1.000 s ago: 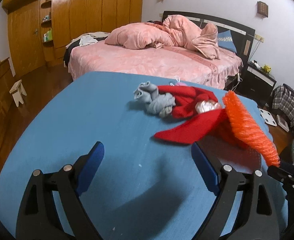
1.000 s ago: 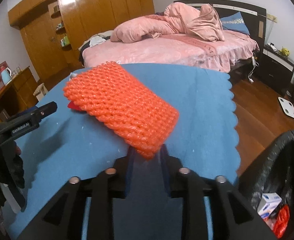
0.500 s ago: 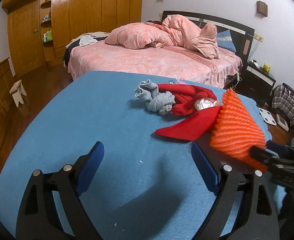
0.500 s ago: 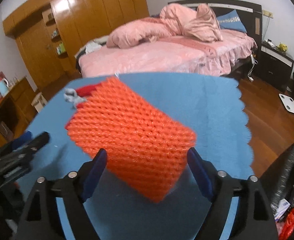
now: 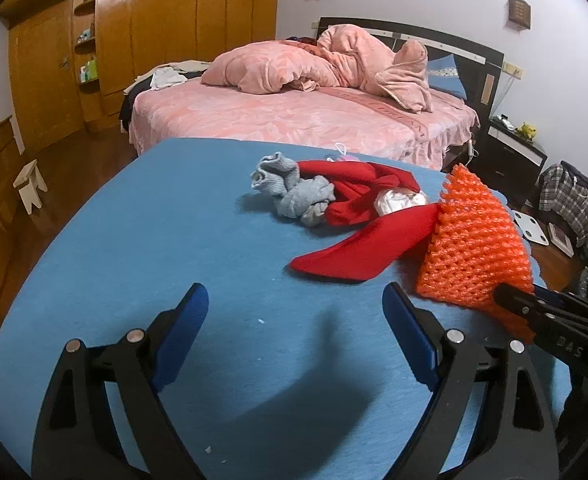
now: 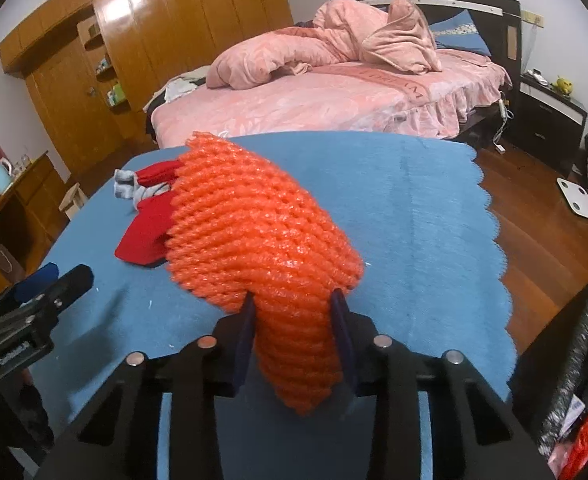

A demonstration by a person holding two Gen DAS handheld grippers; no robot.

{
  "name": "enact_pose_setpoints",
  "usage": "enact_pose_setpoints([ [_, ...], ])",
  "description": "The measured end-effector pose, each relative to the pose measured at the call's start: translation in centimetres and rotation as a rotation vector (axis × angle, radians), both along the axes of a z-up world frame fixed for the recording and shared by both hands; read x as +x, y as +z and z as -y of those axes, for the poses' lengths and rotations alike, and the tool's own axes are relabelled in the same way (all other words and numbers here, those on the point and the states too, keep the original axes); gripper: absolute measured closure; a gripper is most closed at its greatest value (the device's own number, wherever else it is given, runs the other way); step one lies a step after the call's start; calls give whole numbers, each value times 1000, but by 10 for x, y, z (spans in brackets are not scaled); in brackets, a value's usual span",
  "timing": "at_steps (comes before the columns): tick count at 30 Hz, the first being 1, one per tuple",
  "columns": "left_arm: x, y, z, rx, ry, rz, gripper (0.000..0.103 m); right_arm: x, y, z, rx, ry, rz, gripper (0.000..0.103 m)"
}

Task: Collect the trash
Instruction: 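Grasp the red glove with the left tool while the right tool holds the orange mesh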

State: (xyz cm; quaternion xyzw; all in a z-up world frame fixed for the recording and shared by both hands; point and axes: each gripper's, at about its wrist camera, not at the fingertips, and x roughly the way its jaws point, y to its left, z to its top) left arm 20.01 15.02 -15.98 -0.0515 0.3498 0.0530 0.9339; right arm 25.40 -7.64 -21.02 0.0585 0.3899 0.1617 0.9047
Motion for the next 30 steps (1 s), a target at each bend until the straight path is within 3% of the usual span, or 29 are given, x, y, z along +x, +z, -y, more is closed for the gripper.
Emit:
enact_pose_setpoints([
  [8, 16, -2, 18, 9, -48, 4, 17, -7, 10, 31, 20, -97, 3, 66],
  [15, 47, -10, 33, 11, -104, -22, 17, 1, 8, 38, 23, -110, -9, 66],
  [18, 58, -16, 39, 5, -136, -51, 27, 2, 6, 38, 23, -112, -14, 66],
  [21, 66, -21, 44, 1, -176, -88, 47, 3, 5, 36, 23, -108, -17, 66],
  [23, 67, -24, 46, 0, -194, -93, 73, 4, 6, 35, 23, -106, -17, 66],
  [25, 66, -23, 49, 1, -213, -90, 92, 4, 6, 35, 22, -104, -16, 66],
  [30, 54, -17, 48, -8, -202, -56, 96, 1, 9, 36, 28, -107, -5, 66],
])
